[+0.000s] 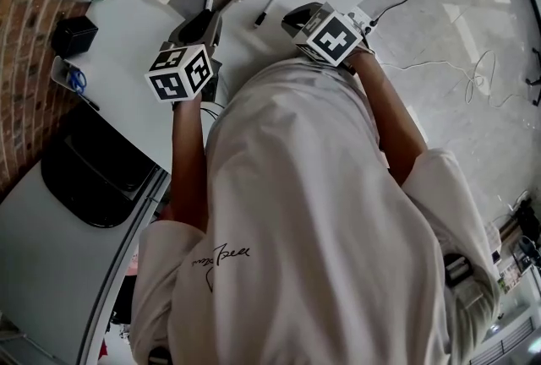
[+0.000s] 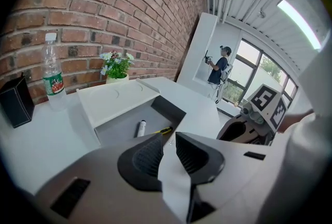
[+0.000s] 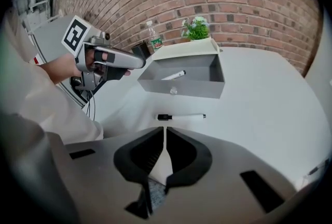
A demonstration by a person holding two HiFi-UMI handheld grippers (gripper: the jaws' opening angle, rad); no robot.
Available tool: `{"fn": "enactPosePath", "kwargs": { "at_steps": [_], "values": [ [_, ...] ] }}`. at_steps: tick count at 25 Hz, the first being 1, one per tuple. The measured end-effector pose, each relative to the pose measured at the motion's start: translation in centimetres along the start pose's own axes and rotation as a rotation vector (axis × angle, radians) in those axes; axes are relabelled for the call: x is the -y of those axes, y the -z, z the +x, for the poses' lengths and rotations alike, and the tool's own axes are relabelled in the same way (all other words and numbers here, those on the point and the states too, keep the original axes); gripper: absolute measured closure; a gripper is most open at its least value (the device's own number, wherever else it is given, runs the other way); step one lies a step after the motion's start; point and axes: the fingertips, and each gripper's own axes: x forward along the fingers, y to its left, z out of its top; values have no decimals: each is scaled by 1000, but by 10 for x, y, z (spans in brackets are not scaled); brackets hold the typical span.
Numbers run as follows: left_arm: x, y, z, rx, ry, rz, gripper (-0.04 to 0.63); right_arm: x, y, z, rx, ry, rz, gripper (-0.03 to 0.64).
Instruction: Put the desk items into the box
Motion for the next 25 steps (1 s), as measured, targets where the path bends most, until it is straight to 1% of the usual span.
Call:
{"fn": "enactPosePath", "kwargs": {
  "at_steps": [5,14,22,25],
  "values": [
    [13,4,-7,14,22,-2,537,-2,-3,-8,31,-17,32,577],
    [22,9,-19,35,48,-18,560,-4,-16,-25,108,-49,89,577],
    [39,16,-26,14,108,1,568,-2,-22,-39,151,-65,122,578],
    [42,19,-26,14,117,-12,577,0,-23,-46,159,-64,125,578]
  ]
}}
